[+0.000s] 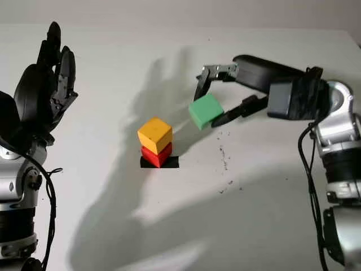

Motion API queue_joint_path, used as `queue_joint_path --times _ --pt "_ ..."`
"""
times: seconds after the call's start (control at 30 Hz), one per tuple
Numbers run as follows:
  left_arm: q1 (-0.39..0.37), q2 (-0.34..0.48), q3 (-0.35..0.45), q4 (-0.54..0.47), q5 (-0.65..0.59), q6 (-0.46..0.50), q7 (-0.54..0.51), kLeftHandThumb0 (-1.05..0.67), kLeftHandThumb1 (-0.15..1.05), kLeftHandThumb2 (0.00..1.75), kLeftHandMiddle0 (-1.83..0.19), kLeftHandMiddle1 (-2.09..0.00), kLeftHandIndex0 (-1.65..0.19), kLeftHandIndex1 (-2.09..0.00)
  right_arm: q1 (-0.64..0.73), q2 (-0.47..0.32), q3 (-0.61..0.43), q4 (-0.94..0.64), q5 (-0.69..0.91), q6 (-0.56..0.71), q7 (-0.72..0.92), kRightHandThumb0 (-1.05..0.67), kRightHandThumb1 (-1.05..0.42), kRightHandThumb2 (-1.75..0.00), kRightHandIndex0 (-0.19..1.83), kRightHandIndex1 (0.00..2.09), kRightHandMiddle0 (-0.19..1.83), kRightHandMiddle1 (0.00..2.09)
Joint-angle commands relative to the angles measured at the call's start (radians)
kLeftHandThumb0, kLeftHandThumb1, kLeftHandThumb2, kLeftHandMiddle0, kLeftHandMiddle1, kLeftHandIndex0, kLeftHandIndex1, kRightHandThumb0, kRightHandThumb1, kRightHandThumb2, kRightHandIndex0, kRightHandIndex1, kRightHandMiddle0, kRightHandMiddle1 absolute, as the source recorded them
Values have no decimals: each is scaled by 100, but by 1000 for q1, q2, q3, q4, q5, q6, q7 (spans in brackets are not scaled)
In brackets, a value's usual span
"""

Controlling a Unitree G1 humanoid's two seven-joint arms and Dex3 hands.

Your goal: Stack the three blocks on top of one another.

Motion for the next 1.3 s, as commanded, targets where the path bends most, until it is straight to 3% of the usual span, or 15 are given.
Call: queue_joint_path --times 0.0,0.2,0.43,0.93,1.27 --pt "10 10 5 -11 0 -5 -3 -73 105 61 19 0 19 0 -76 20 -16 40 20 11 18 -42 -88 -5 35 7 54 127" --pt "13 8 6 -13 -4 -1 -5 -74 105 61 19 0 19 0 -207 83 8 142 -1 6 38 -48 -85 -5 39 9 61 133" --pt "17 0 2 -16 3 -5 12 -75 105 61 19 0 19 0 -292 178 32 252 14 -4 141 -50 -88 -5 36 7 54 148" --pt "20 7 12 -47 -4 21 24 -75 105 57 19 0 19 0 -336 271 84 345 -20 18 271 -53 -90 -5 34 5 47 155" --pt "13 3 14 -40 -3 22 25 -75 105 56 19 0 19 0 -328 304 67 391 2 30 335 -54 -90 -5 34 5 48 156"
